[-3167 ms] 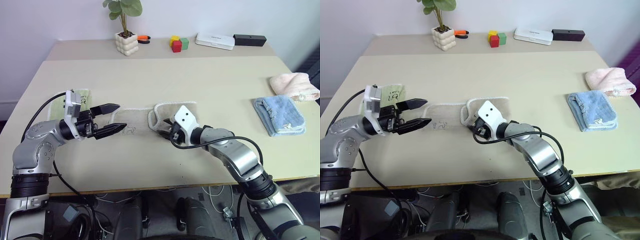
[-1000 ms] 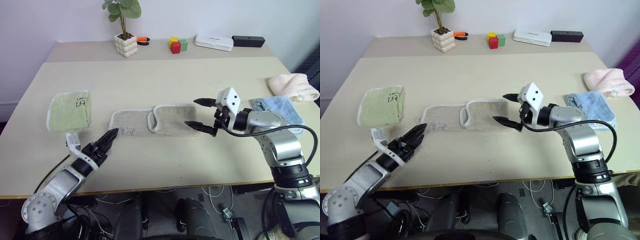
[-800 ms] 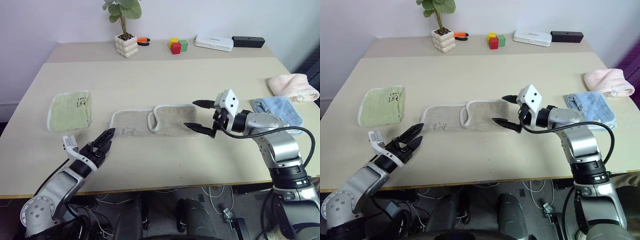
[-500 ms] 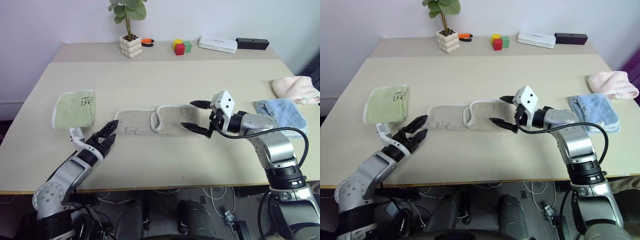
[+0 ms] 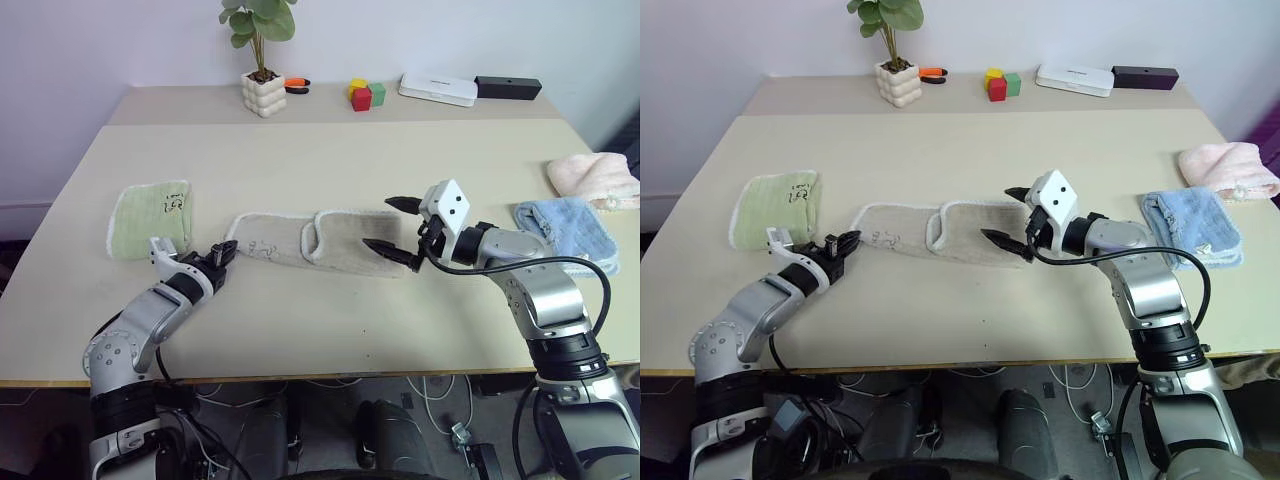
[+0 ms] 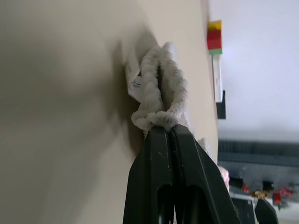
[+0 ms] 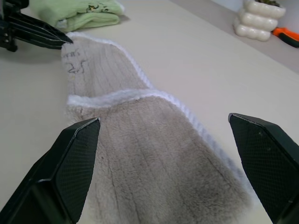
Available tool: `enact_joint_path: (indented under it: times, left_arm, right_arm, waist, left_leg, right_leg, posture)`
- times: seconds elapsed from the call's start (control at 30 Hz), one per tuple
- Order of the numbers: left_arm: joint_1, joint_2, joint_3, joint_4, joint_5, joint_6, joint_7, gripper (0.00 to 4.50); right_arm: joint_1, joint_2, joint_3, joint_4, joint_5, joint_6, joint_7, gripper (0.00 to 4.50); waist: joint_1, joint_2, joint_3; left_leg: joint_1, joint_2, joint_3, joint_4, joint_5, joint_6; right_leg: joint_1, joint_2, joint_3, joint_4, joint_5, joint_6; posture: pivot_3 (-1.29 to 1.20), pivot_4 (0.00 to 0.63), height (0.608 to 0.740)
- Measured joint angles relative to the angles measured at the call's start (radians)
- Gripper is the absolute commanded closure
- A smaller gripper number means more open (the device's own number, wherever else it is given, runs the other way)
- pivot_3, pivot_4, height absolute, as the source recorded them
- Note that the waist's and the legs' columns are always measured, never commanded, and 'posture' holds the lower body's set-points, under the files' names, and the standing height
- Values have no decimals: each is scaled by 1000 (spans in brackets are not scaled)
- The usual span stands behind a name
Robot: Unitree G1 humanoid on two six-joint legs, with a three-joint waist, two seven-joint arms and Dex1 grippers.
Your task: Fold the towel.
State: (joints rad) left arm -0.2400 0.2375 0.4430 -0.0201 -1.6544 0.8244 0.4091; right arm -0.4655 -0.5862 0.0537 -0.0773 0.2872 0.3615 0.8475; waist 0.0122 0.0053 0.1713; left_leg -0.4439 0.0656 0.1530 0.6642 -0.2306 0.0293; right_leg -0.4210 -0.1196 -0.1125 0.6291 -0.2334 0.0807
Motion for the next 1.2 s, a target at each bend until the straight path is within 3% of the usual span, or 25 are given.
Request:
enact_joint_path:
  times: [0.33, 0.6, 0.83, 1.2]
  left_arm:
    - [-39, -25, -133, -166, 29, -3, -75, 4477]
    - [-133, 6, -253, -178, 184, 2, -268, 4477]
    - [-355, -22, -389, 37, 368, 46, -526, 4477]
    - [-493, -120, -553, 281, 630, 127, -844, 4477]
  right_arm:
    - [0, -7, -12, 32, -10, -16, -18, 0]
    - [41, -69, -97, 63, 15, -3, 8, 0]
    - [132, -176, -276, 17, 125, 62, 52, 0]
    - [257, -178, -368, -152, 146, 126, -49, 0]
  waist:
    - [-2, -6, 4]
    - [0, -7, 4]
    - [0, -8, 5]
    - [2, -9, 6]
  left_leg:
    - [-3, -1, 1, 0, 0, 0]
    - [-4, -2, 1, 0, 0, 0]
    - [-5, -3, 1, 0, 0, 2]
    - [-9, -2, -1, 1, 0, 3]
  right_leg:
    - [-2, 1, 0, 0, 0, 0]
    - [-3, 1, 0, -1, 0, 0]
    - [-4, 1, 0, -2, 0, 1]
    - [-5, 1, -1, -4, 0, 1]
  posture:
    - [0, 150, 740]
    - [0, 150, 740]
    - [0, 150, 740]
    - [0, 150, 740]
